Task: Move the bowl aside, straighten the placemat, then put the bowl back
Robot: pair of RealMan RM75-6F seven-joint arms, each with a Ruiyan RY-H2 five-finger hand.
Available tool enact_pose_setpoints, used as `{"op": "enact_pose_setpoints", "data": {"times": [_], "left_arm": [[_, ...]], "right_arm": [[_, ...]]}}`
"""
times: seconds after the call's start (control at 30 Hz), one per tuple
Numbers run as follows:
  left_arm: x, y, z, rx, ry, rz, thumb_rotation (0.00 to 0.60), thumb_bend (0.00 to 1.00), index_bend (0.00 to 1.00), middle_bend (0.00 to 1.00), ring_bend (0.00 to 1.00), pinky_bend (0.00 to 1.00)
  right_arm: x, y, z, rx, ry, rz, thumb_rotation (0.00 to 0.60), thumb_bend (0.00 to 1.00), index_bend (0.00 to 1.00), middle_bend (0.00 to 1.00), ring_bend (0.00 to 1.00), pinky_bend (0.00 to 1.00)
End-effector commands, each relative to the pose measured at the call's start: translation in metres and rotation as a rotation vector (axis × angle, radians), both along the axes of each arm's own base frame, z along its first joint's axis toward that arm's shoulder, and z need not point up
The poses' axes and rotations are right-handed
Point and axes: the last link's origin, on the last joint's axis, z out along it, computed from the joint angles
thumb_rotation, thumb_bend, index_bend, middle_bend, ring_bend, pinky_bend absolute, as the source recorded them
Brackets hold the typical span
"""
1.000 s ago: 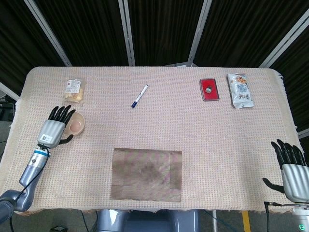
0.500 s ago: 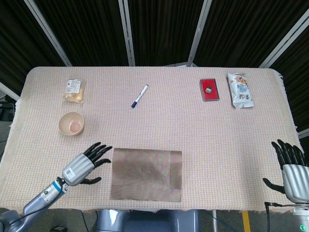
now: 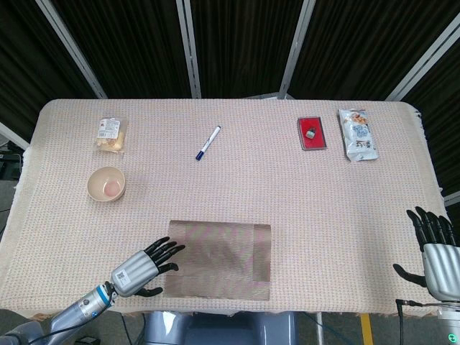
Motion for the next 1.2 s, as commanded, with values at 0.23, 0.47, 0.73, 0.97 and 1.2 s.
{"op": "enact_pose_setpoints", "data": {"times": [0.23, 0.47, 0.73, 0.97, 1.2], "left_arm": [[-0.008, -0.008, -0.016, -0.01, -0.011, -0.006, 0.6, 0.16, 0.32, 0.0, 0.0, 0.0], [-0.012, -0.011, -0.023, -0.016, -0.028, -0.002, 0.6, 0.16, 0.32, 0.0, 0.0, 0.0], [-0.015, -0.012, -0.028, -0.021, -0.013, -0.007, 0.6, 0.16, 0.32, 0.0, 0.0, 0.0], [-0.017, -0.01, -0.031, -0.015, -0.004, -0.003, 0.6, 0.16, 0.32, 0.0, 0.0, 0.0], [-0.016, -0.01, -0.038, -0.022, 0.004, -0.002, 0.6, 0.16, 0.32, 0.0, 0.0, 0.0]], "right_arm": [[0.001, 0.001, 0.0, 0.001, -0.002, 0.005, 0.6, 0.0, 0.0, 0.0, 0.0, 0.0], [0.001, 0.001, 0.001, 0.001, -0.003, 0.006, 0.6, 0.0, 0.0, 0.0, 0.0, 0.0], [0.001, 0.001, 0.001, 0.001, -0.006, 0.006, 0.6, 0.0, 0.0, 0.0, 0.0, 0.0], [0.001, 0.001, 0.002, -0.002, -0.01, 0.007, 0.6, 0.0, 0.0, 0.0, 0.0, 0.0], [0.001, 0.0, 0.002, -0.005, -0.012, 0.006, 0.6, 0.0, 0.0, 0.0, 0.0, 0.0]]}}
